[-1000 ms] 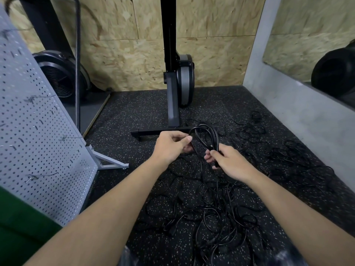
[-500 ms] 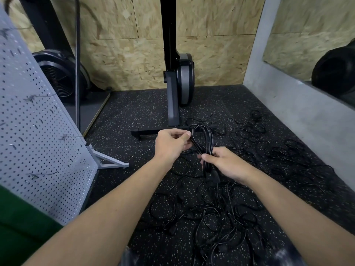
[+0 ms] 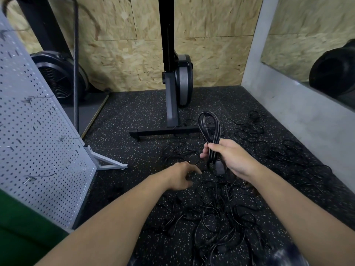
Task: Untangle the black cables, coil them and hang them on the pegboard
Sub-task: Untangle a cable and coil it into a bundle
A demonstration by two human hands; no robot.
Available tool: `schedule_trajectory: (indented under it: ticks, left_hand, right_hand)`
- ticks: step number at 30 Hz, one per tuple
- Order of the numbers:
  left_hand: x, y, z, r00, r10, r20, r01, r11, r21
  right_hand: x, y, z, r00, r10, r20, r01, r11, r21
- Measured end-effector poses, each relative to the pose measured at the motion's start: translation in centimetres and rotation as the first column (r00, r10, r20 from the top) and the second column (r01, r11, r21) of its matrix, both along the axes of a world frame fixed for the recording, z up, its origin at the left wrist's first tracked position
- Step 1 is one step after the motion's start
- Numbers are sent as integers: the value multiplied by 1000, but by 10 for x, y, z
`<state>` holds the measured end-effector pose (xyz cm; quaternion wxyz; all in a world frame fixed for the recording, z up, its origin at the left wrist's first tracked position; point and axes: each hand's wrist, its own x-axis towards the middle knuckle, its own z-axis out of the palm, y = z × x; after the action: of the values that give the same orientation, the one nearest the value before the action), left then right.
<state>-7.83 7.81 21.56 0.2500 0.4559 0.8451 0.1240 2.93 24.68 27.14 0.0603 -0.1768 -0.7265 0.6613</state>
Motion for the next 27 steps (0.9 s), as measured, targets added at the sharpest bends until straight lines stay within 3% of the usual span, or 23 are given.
schedule_trajectory:
  ticks: [4,6,10,17,21,25,27]
  left_hand:
    - [-2,2,-11,992,112,55,-118,985,128]
    - [-1,5,-8,995,72,75,-84,982,171]
    - [1,10,-7,996,-18,83,11,996,92]
    - [-13,-6,-2,990,142,14,-142,984,106]
    - [-21,-11,12,976,201,-81,-165,932,323]
    - [-13,-4,32,964,211,-163,-88,829,552]
    - [-8,1,39,954,222,-202,-53,786,616]
  right_hand:
    - [3,3,3,999,13,-35,-17,992,-127]
    - [4,3,4,999,31,-41,-38,983,-178]
    - [4,4,4,997,50,-51,-60,976,-208]
    - [1,16,-2,996,-86,5,85,992,91]
    - [2,27,-8,983,-172,72,143,943,302]
    - [4,30,-8,946,-175,273,-15,816,578]
    - [5,27,-6,929,-146,340,-92,800,593]
